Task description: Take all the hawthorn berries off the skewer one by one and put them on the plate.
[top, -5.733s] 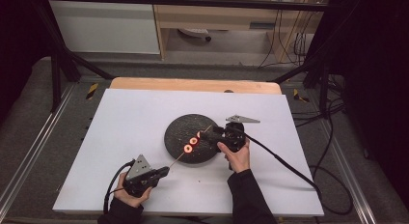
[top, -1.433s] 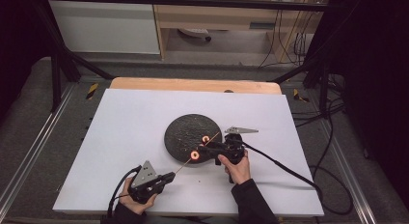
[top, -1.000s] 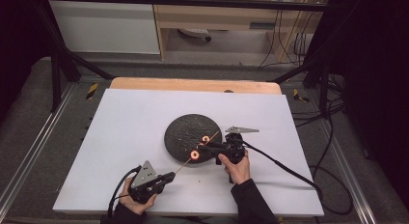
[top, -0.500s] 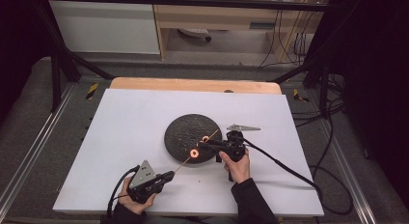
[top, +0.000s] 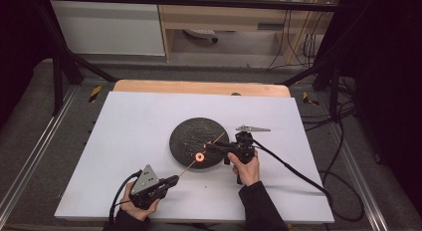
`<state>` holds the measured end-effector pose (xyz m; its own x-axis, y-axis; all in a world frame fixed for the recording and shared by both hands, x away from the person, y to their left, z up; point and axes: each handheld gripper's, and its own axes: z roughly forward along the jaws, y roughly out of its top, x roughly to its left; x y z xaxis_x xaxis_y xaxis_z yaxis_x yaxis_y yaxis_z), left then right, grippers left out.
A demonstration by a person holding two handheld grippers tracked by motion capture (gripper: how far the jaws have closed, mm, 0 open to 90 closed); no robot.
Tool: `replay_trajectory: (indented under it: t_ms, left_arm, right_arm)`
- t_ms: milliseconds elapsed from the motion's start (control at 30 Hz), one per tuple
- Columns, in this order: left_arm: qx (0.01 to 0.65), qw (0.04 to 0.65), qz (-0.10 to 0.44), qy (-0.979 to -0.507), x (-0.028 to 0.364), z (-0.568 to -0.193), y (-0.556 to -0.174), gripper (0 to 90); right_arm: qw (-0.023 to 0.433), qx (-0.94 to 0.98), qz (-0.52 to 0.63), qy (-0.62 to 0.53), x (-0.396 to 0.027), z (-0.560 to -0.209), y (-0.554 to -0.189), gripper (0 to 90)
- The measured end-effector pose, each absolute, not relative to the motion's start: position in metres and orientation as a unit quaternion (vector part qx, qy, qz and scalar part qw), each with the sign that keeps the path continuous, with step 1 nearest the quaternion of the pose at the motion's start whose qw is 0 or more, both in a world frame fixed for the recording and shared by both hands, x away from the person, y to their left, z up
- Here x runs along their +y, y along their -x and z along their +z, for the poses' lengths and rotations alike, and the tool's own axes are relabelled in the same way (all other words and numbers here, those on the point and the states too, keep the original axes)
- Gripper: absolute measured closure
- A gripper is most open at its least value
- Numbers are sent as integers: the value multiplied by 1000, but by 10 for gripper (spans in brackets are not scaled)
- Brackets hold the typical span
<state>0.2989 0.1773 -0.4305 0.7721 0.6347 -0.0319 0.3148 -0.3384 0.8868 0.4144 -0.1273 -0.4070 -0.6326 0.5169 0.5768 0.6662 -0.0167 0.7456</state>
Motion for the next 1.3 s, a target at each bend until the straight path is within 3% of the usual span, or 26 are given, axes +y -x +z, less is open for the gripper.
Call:
replay_trajectory:
  t_ms: [333, 533, 633, 1300]
  left_arm:
    - [296, 496, 164, -800, 180, -429, -298, 880]
    - [297, 499, 166, -797, 183, -428, -298, 880]
    - [298, 498, 166, -797, 186, -428, -297, 880]
    - [310, 503, 168, -789, 192, -426, -300, 879]
  right_arm:
    - [57, -694, -576, 428, -132, -401, -421, 606]
    - [38, -685, -582, 437, -141, -391, -426, 606]
    - [8, -682, -579, 447, -148, -384, -430, 606]
    - [-37, -669, -568, 478, -178, -365, -458, 606]
